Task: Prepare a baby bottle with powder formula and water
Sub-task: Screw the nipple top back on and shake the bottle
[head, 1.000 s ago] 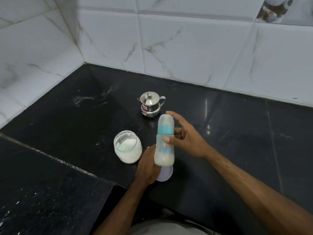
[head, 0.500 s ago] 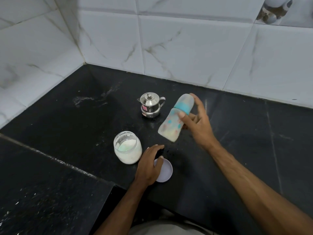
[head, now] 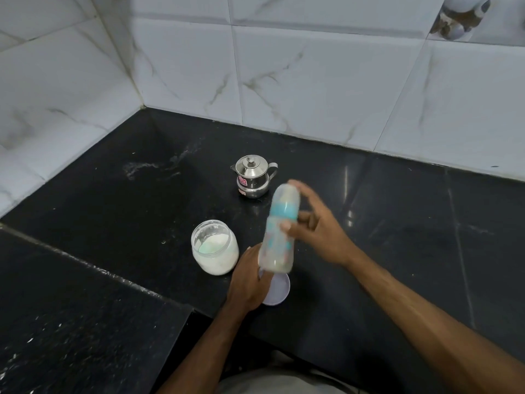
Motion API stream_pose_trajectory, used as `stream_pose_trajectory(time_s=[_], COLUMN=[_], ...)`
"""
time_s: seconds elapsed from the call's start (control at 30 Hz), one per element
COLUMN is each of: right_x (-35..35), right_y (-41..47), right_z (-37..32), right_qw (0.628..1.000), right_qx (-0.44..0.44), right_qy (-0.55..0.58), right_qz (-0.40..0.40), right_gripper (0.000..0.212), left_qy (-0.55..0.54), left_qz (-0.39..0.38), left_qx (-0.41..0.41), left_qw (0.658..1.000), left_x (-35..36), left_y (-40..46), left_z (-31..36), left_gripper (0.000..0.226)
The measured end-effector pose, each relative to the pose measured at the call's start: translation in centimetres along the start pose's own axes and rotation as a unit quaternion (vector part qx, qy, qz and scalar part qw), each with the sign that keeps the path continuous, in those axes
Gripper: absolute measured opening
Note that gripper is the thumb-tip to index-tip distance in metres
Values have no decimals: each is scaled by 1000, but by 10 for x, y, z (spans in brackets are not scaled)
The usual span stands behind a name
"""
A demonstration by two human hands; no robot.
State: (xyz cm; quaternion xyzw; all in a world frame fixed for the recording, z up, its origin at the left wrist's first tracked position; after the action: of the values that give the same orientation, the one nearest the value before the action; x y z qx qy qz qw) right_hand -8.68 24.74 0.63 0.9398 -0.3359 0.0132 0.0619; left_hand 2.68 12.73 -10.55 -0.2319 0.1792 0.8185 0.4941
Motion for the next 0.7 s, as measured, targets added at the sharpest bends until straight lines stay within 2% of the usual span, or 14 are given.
stream_pose_trajectory(time_s=[0.03, 0.07, 0.1, 0.2, 0.23, 0.27, 0.37, 0.4, 0.43, 0.53, 0.6, 0.63, 0.7], right_x=[6, 6, 4, -13, -14, -11, 6, 7, 6, -13, -16, -12, 3], right_y=[-4, -3, 0, 13, 13, 12, 2, 1, 3, 15, 16, 13, 4], right_z=[3, 3, -1, -13, -14, -13, -1, -1, -3, -15, -17, -13, -1], right_qw=[998, 998, 999, 992, 989, 991, 999, 998, 999, 993, 988, 992, 1000], right_qx=[16, 16, 4, -33, -38, -35, 5, 9, -2, -37, -47, -41, -10], right_qy=[-16, -22, -10, 49, 57, 56, -14, -28, -19, 52, 55, 50, 18], right_qz=[-50, -62, -39, 112, 128, 113, -39, -57, -41, 102, 135, 110, 2], right_gripper=[75, 76, 76, 74, 72, 71, 72, 73, 73, 71, 71, 72, 73], left_qy=[-13, -19, -14, 28, 26, 22, -21, -29, -25, 15, 19, 11, -30], left_qz=[-8, -11, -5, 0, -2, 1, -6, -10, -4, 6, 3, 6, -6], left_qx=[-22, -29, -12, 13, 14, 15, -12, -22, -15, 20, 22, 18, 0], left_qw=[1000, 999, 1000, 1000, 1000, 1000, 1000, 999, 1000, 1000, 1000, 1000, 1000], left_x=[-1, -2, -1, 2, 3, 2, 3, 2, 2, 3, 3, 3, 2], left_y=[0, 1, 1, 0, 1, 0, 2, 2, 2, 0, 1, 1, 3], left_z=[1, 1, -1, -5, -9, -5, -8, -9, -9, -5, -6, -8, -8], left_gripper=[37, 37, 35, 43, 44, 44, 39, 38, 37, 42, 43, 40, 29])
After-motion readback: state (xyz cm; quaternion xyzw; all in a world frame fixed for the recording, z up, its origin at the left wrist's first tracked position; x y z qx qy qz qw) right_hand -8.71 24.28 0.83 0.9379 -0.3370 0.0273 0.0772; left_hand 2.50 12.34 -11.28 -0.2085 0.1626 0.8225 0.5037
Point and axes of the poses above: each hand's wrist, its own y-axis towards the middle knuckle, its own x-axis out of the palm, z = x × y, the point moved 3 cm from there along y, towards the middle knuckle, and after that the axes turned 4 degrees about -x, right-handed, at the moved point
